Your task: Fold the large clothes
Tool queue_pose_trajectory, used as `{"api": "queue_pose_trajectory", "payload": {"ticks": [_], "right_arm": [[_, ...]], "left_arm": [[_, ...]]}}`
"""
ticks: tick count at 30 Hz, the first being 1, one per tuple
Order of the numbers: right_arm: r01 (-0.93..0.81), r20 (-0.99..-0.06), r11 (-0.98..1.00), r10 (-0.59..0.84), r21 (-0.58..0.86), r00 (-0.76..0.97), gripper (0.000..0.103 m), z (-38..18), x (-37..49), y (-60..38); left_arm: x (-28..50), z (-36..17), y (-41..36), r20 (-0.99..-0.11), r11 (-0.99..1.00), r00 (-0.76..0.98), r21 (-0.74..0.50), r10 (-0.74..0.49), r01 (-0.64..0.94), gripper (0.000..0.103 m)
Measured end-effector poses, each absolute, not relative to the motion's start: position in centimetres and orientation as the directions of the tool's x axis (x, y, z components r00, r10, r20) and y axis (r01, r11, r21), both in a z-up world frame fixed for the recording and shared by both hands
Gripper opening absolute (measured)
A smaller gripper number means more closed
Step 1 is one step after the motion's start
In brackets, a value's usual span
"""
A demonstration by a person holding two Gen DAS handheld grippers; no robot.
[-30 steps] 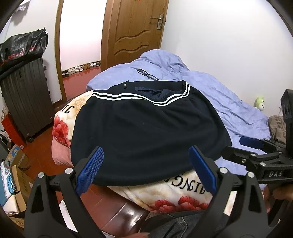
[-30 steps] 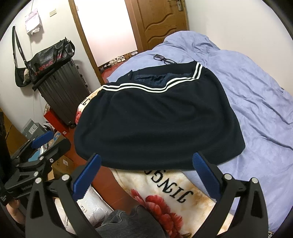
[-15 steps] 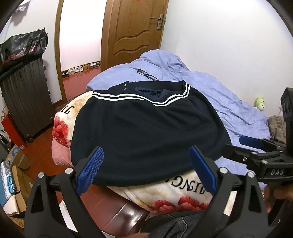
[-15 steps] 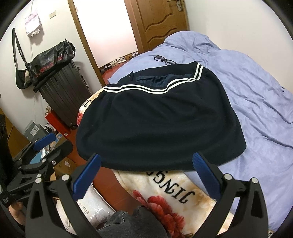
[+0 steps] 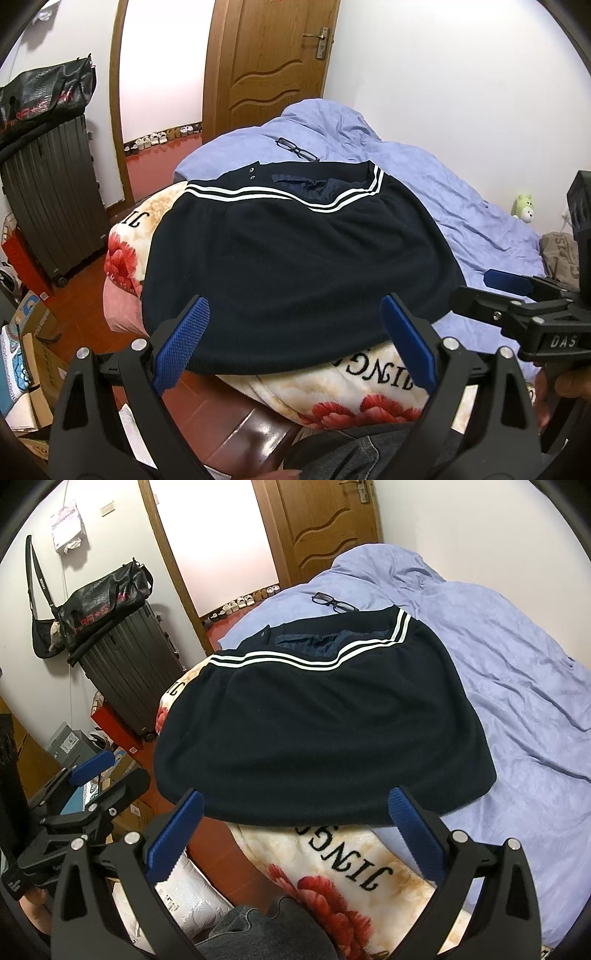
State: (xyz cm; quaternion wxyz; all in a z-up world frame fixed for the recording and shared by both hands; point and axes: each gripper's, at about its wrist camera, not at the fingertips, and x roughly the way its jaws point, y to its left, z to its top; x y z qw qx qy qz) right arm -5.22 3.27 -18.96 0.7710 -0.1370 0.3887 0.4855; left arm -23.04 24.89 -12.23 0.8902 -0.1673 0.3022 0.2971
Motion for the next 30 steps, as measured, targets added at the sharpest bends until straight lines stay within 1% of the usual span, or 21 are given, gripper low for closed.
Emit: {"api": "queue_pose_trajectory", "payload": {"ticks": [26, 27, 28, 29, 30], "right_arm": [[-0.863, -0.732, 0.478, 0.644, 0.162, 0.220, 0.098, -18.70, -5.54, 3.40], [-0.862, -0.732, 0.480, 0.645, 0.163, 0.220, 0.098, -18.72, -5.52, 3.34], [-0.861, -0.732, 0.482, 0.644, 0.164, 0.222, 0.098, -18.74, -5.47, 3.30], [-0.860, -0.733, 0.484, 0.643, 0.164, 0.222, 0.098, -18.79, -5.42, 3.26], [-0.859, -0.733, 0.484, 0.643, 0.165, 0.222, 0.098, -18.83, -5.42, 3.19]], "left_arm": [[-22.87, -12.52, 25.08, -0.639, 0.765, 0.640, -0.123, 0.426, -0.632, 0.092], [-22.82, -12.61, 25.09, -0.642, 0.770, 0.646, -0.133, 0.413, -0.624, 0.092], [-22.74, -12.73, 25.38, -0.644, 0.771, 0.648, -0.137, 0.408, -0.622, 0.095], [-22.85, -12.74, 25.34, -0.639, 0.763, 0.643, -0.132, 0.422, -0.632, 0.096], [-23.14, -12.62, 25.26, -0.620, 0.746, 0.634, -0.115, 0.462, -0.656, 0.096]]}}
